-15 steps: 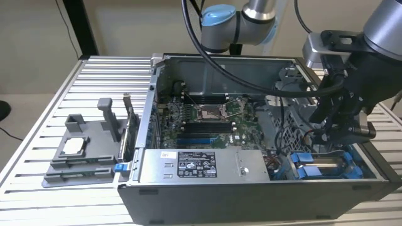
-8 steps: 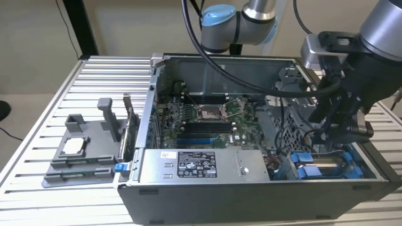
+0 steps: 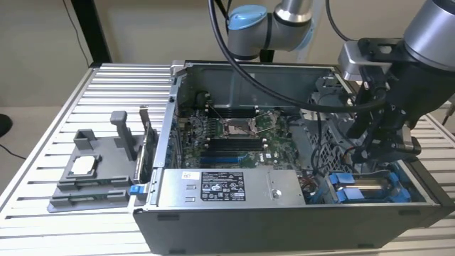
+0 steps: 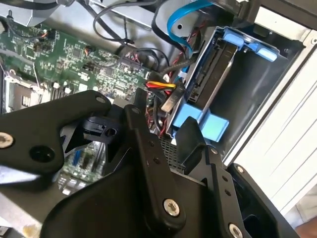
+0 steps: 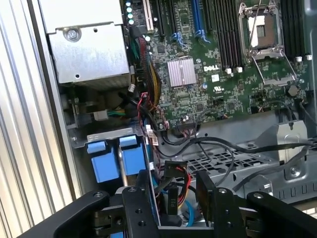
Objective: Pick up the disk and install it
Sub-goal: 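Insert the disk into the insertion slot, then insert the first disk wire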
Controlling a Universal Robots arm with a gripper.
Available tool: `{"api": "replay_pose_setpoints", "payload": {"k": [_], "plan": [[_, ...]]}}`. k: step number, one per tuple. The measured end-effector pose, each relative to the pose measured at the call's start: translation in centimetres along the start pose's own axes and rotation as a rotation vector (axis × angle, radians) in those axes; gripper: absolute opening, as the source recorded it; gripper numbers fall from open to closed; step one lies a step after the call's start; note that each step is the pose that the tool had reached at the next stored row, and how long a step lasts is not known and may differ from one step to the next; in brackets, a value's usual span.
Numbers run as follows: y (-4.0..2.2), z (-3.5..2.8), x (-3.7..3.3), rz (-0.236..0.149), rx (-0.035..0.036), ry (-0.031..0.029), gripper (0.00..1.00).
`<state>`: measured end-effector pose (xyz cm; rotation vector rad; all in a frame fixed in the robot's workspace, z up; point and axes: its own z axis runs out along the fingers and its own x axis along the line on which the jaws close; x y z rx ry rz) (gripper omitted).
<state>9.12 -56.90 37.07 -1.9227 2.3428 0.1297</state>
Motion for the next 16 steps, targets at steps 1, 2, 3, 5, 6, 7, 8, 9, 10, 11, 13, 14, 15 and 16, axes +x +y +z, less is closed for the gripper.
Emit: {"api": "replay_pose_setpoints", "payload": {"k": [1,2,3,5,6,7,8,9,10,11,13,14,15,16], "plan": [[-0.01,0.02,0.0,-0.003,-0.0004,0.0,1.0],[-0.01,0.03,-0.01,-0.006,-0.0005,-0.0001,1.0],[-0.02,0.07,0.0,-0.008,-0.0005,-0.0019,1.0],[-0.04,0.15,-0.01,-0.01,0.0003,-0.0065,1.0],[-0.05,0.19,-0.01,-0.01,0.0009,-0.0086,1.0],[-0.05,0.24,0.0,-0.011,0.0019,-0.0107,1.0],[-0.05,0.3,0.01,-0.012,0.0029,-0.0127,1.0],[-0.04,0.37,0.01,-0.013,0.0039,-0.0145,1.0],[-0.04,0.41,0.01,-0.013,0.0047,-0.0156,1.0],[-0.04,0.44,0.01,-0.013,0.0048,-0.0159,1.0],[-0.04,0.44,0.01,-0.013,0.0049,-0.0158,1.0],[-0.04,0.45,0.01,-0.013,0.0049,-0.0159,1.0],[-0.04,0.46,0.01,-0.013,0.0049,-0.016,1.0],[-0.04,0.46,0.01,-0.013,0.0049,-0.0161,0.0]]}}
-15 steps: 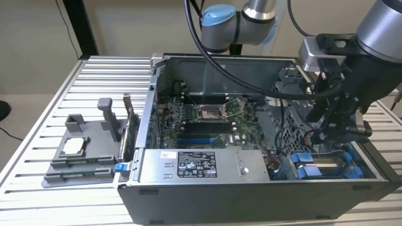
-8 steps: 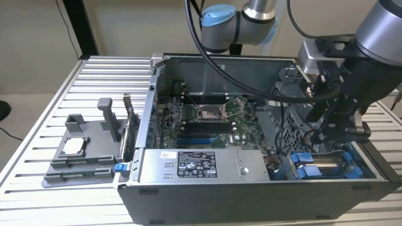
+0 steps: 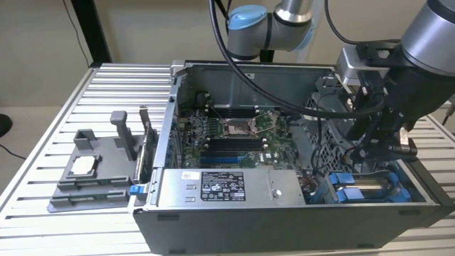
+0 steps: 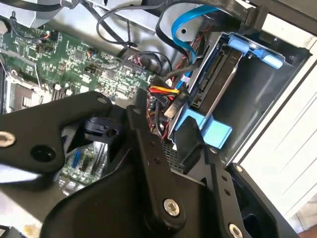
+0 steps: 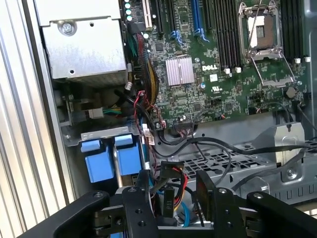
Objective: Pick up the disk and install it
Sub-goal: 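Insert the first disk wire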
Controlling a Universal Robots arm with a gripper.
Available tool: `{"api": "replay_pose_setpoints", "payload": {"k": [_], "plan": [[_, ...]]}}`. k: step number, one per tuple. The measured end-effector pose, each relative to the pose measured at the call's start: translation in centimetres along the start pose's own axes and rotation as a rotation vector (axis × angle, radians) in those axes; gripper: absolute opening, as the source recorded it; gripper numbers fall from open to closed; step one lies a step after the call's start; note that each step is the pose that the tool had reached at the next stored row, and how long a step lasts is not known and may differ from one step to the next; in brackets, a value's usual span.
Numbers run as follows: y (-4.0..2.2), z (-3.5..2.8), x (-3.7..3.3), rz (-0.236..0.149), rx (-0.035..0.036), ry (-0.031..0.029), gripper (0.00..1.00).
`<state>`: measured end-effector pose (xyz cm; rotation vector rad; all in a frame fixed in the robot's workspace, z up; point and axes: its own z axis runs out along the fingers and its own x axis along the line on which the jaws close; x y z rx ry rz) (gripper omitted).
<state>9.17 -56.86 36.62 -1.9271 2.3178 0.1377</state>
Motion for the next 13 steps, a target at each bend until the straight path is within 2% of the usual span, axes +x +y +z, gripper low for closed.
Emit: {"api": "replay_pose_setpoints", "payload": {"k": [13], "plan": [[0.0,0.0,-0.01,0.0,0.0,0.0,0.0]]}}
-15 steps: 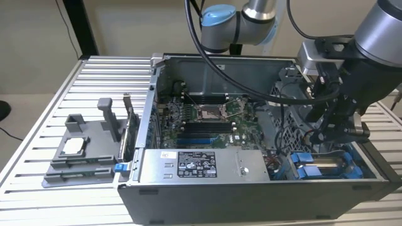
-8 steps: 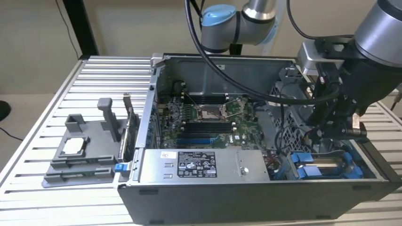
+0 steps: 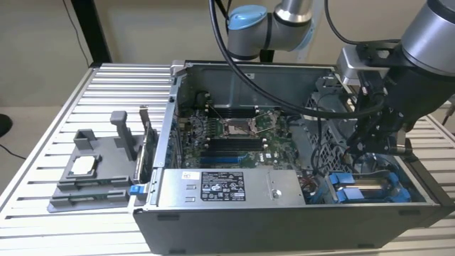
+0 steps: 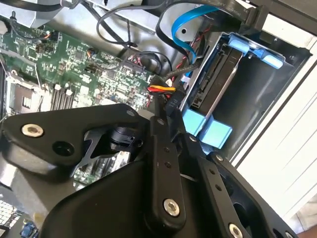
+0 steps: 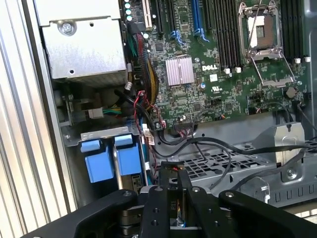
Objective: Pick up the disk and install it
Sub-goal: 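Insert the first disk wire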
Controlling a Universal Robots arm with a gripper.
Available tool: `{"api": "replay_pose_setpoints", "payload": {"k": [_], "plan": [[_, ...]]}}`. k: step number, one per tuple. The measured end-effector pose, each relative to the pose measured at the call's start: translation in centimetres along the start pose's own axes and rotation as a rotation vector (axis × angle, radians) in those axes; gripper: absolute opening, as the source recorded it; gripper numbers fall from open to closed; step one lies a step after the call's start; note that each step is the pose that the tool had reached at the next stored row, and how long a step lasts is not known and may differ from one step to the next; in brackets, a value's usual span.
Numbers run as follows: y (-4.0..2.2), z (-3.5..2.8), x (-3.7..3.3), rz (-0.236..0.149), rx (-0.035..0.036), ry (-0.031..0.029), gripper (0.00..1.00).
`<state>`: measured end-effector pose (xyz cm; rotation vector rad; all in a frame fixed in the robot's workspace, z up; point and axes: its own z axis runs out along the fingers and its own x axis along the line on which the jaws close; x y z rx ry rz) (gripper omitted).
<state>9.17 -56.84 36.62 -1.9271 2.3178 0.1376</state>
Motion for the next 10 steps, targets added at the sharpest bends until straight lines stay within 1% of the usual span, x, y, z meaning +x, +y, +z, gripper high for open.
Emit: {"api": "replay_pose_setpoints", "payload": {"k": [3,5,6,7,8,9,10], "plan": [[0.0,0.0,0.0,0.0,0.0001,0.0007,0.0],[0.0,-0.17,-0.03,0.0,0.0001,0.0048,0.0],[0.01,-0.2,-0.04,0.0,-0.0001,0.0084,0.0],[0.01,-0.23,-0.04,0.0,-0.0003,0.0149,0.0],[0.0,-0.25,-0.04,0.001,-0.0006,0.0245,0.0],[-0.01,-0.25,-0.02,0.002,0.0003,0.0354,0.0],[-0.02,-0.25,0.0,0.004,0.0024,0.0466,0.0]]}}
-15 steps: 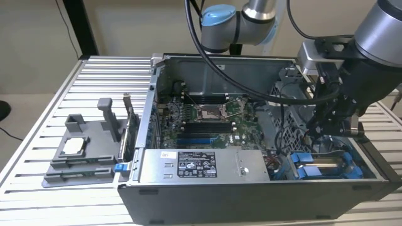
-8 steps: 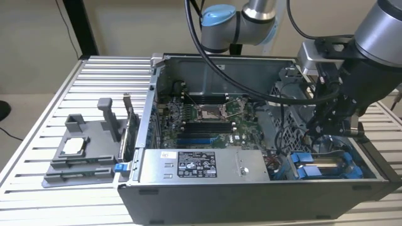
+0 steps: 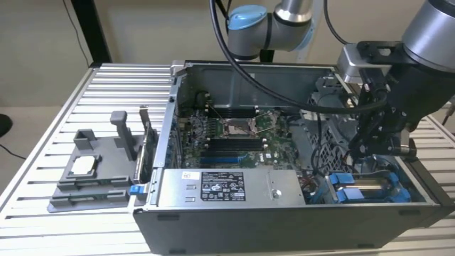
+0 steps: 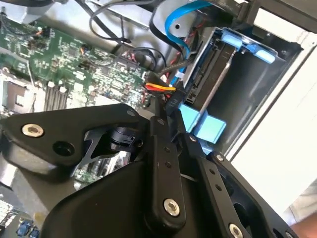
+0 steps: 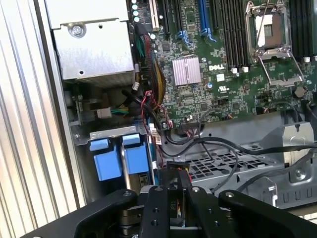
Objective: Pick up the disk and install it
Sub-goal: 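Insert the first disk wire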
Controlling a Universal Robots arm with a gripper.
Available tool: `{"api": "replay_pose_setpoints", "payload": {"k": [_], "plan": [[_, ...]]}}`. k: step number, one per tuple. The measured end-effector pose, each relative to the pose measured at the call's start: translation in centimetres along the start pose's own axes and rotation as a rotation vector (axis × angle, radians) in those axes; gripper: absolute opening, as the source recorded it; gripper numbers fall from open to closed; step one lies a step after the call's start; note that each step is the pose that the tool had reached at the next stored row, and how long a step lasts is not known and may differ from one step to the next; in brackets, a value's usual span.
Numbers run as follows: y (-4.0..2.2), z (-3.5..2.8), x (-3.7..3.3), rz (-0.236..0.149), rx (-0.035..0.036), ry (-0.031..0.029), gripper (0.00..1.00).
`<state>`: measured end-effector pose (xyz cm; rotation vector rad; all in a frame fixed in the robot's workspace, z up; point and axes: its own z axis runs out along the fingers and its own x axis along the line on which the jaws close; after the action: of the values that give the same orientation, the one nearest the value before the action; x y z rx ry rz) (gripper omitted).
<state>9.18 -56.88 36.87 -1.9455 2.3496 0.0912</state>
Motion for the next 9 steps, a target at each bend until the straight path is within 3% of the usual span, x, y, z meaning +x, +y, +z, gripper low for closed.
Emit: {"api": "replay_pose_setpoints", "payload": {"k": [4,6,8,9], "plan": [[-0.05,-0.01,0.12,0.003,0.0094,0.0469,0.0],[-0.17,0.0,0.11,0.003,0.0132,0.0668,0.0],[-0.4,0.14,0.09,0.003,0.0154,0.0785,0.0],[-0.5,0.3,0.08,0.003,0.0158,0.0806,0.0]]}}
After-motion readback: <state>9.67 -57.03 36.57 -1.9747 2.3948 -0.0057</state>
